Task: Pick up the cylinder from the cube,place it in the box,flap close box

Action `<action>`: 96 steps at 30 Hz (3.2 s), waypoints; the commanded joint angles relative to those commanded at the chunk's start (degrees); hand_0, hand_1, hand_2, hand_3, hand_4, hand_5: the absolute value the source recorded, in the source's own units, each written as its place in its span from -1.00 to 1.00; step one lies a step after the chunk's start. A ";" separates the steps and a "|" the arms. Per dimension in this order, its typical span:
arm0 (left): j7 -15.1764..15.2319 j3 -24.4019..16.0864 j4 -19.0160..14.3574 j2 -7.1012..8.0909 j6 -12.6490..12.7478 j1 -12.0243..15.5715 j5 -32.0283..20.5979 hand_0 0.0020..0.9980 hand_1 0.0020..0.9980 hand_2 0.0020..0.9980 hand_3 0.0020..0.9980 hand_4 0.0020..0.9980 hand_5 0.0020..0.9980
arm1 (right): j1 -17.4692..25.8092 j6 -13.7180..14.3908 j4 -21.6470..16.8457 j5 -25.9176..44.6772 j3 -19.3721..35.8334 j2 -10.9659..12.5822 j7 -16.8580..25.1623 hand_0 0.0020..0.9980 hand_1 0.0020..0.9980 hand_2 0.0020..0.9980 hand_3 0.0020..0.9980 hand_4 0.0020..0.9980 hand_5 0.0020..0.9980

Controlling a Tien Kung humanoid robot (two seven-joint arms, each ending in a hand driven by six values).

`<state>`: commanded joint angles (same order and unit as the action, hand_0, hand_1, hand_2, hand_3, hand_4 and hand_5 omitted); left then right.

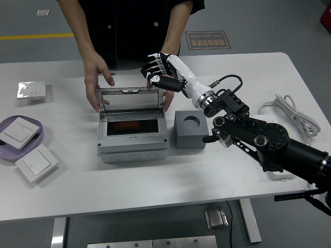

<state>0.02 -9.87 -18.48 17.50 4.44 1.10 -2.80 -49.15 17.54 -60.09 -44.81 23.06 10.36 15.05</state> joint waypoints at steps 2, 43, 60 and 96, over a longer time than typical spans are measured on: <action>-0.08 -1.46 -0.29 -0.09 0.11 0.18 2.38 0.23 0.26 0.23 0.29 0.44 -0.48 | 0.71 -0.09 -0.22 0.37 -0.37 -0.26 0.21 0.23 0.25 0.26 0.36 0.26 -0.41; -0.02 2.24 0.47 -0.79 -0.17 1.36 -2.25 0.23 0.26 0.22 0.28 0.42 -0.50 | 18.66 0.87 -25.52 -13.36 13.96 11.33 -6.82 0.17 0.25 0.30 0.39 0.19 -0.41; -0.01 1.98 0.71 -0.36 -0.28 1.58 -3.11 0.23 0.26 0.22 0.28 0.42 -0.50 | 33.82 0.82 -26.17 -16.81 32.98 12.27 -7.09 0.18 0.25 0.27 0.36 0.20 -0.38; 0.07 2.90 1.09 0.17 -0.30 1.17 -4.48 0.23 0.26 0.22 0.28 0.42 -0.50 | 38.02 2.08 -24.04 -17.00 39.39 11.52 -5.05 0.23 0.26 0.28 0.35 0.24 -0.38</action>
<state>0.08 -6.97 -17.39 17.67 4.14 2.27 -7.28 -11.13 19.62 -84.13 -61.80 62.45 21.89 10.00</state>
